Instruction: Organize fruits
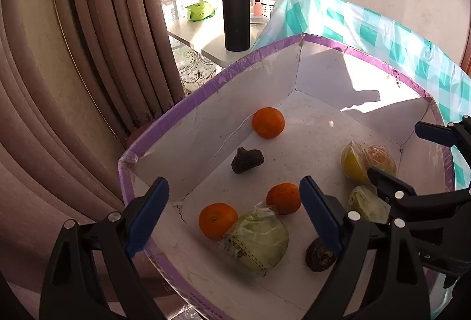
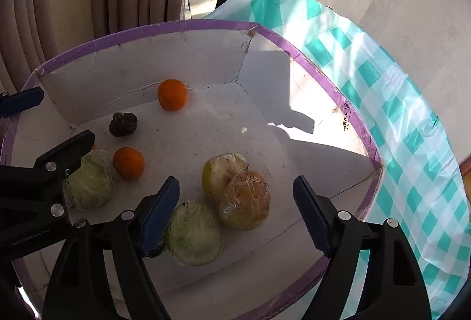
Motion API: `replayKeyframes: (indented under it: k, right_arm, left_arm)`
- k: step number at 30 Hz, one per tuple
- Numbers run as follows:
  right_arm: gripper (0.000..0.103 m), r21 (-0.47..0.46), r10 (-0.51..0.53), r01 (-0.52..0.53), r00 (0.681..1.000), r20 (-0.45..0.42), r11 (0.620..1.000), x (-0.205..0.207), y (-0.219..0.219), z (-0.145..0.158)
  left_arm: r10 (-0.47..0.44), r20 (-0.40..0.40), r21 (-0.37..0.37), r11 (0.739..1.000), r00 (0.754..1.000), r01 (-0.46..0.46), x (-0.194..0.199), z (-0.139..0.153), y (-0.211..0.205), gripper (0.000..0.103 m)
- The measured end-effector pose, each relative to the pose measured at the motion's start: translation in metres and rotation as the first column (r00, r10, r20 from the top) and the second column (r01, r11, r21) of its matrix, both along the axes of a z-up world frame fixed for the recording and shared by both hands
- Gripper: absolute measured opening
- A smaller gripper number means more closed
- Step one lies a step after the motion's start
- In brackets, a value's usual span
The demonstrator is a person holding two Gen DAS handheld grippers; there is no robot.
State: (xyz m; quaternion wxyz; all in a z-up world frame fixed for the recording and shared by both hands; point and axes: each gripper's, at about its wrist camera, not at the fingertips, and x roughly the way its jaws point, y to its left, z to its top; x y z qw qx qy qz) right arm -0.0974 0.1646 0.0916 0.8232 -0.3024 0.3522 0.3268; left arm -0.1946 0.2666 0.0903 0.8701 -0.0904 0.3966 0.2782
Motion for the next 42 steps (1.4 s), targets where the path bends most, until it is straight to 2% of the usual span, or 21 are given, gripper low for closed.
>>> replayKeyframes:
  k: [4,9,12,15,19,23,28,42]
  right_arm:
    - [0.087,0.021,-0.031,0.031,1.0,0.001,0.999,0.003,-0.007,0.006]
    - [0.088,0.078,-0.065,0.071,0.995,-0.079,0.994,0.009,-0.018,0.011]
    - [0.088,0.084,-0.068,0.077,0.992,-0.11,0.993,0.009,-0.02,0.012]
    - [0.088,0.086,-0.06,0.074,0.985,-0.163,0.994,0.008,-0.021,0.01]
    - [0.088,0.055,-0.062,0.073,0.983,-0.173,0.996,0.007,-0.021,0.007]
    - [0.088,0.04,-0.054,0.063,0.98,-0.189,0.997,0.008,-0.023,0.007]
    - [0.088,0.047,-0.041,0.052,0.977,-0.209,0.998,0.009,-0.026,0.007]
    - [0.088,0.055,-0.024,0.037,0.976,-0.217,0.998,0.009,-0.029,0.007]
  left_arm:
    - [-0.002,0.019,-0.008,1.0,1.0,0.002,-0.002,0.002,0.001,0.093]
    - [-0.015,0.026,-0.025,1.0,1.0,0.015,-0.005,0.005,0.001,0.097]
    - [0.009,0.034,-0.038,0.999,0.999,-0.008,-0.006,0.008,0.003,0.101]
    - [0.005,0.034,-0.071,0.997,0.999,-0.002,-0.005,0.009,0.008,0.101]
    - [-0.015,-0.058,-0.084,0.996,0.998,0.01,0.01,0.007,0.009,0.101]
    - [-0.039,-0.166,-0.144,0.989,0.985,0.015,0.028,-0.004,0.013,0.101]
    - [-0.021,-0.185,-0.126,0.992,0.983,-0.002,0.028,-0.008,0.013,0.101]
    - [-0.025,-0.168,-0.085,0.996,0.986,0.011,0.024,-0.009,0.011,0.101]
